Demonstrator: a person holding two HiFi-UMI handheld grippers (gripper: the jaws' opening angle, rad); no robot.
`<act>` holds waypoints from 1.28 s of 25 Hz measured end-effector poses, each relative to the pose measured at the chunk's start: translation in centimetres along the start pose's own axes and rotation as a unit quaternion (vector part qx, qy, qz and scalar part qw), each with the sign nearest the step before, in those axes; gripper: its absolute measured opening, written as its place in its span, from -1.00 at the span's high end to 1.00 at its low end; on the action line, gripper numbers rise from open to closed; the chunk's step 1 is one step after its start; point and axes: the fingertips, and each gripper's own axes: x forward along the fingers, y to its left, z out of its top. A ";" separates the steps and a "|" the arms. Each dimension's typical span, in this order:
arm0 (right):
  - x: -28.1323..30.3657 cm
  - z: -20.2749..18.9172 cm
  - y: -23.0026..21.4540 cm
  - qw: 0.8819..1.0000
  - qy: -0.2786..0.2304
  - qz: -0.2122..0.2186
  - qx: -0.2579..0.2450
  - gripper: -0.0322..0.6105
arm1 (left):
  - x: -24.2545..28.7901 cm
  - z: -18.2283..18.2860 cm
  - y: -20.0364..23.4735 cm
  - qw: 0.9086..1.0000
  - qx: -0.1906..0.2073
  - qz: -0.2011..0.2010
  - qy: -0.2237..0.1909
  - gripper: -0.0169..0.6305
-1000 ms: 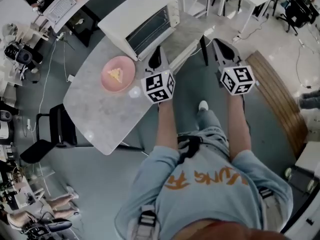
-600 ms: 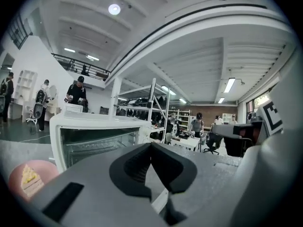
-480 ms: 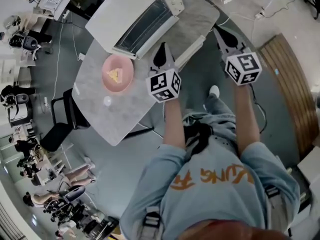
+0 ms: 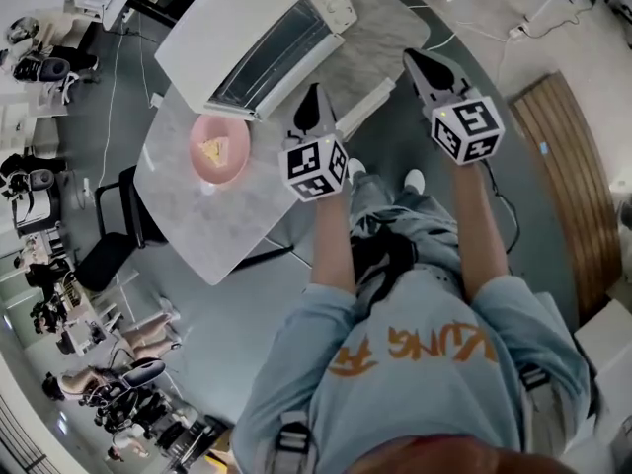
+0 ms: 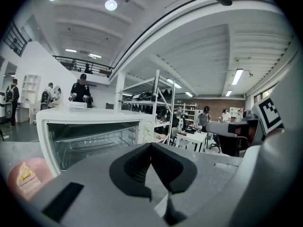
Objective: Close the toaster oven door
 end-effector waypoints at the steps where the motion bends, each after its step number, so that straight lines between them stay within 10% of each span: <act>1: 0.2 -0.1 0.1 1.000 0.003 0.001 -0.004 0.90 | 0.2 0.0 0.2 1.000 -0.001 -0.003 -0.001 0.94; 11: -1.0 -1.4 -2.6 0.997 0.053 0.023 -0.044 0.90 | 3.1 -2.9 -5.4 0.999 -0.020 -0.029 0.022 0.94; 20: 4.0 -9.6 2.3 0.983 0.129 0.105 -0.075 0.90 | 1.3 -9.9 0.2 0.996 -0.025 -0.007 0.084 0.94; 32: 5.5 -20.1 11.8 0.903 0.255 0.277 -0.205 0.90 | -3.1 -18.1 3.4 0.984 0.031 -0.011 0.177 0.94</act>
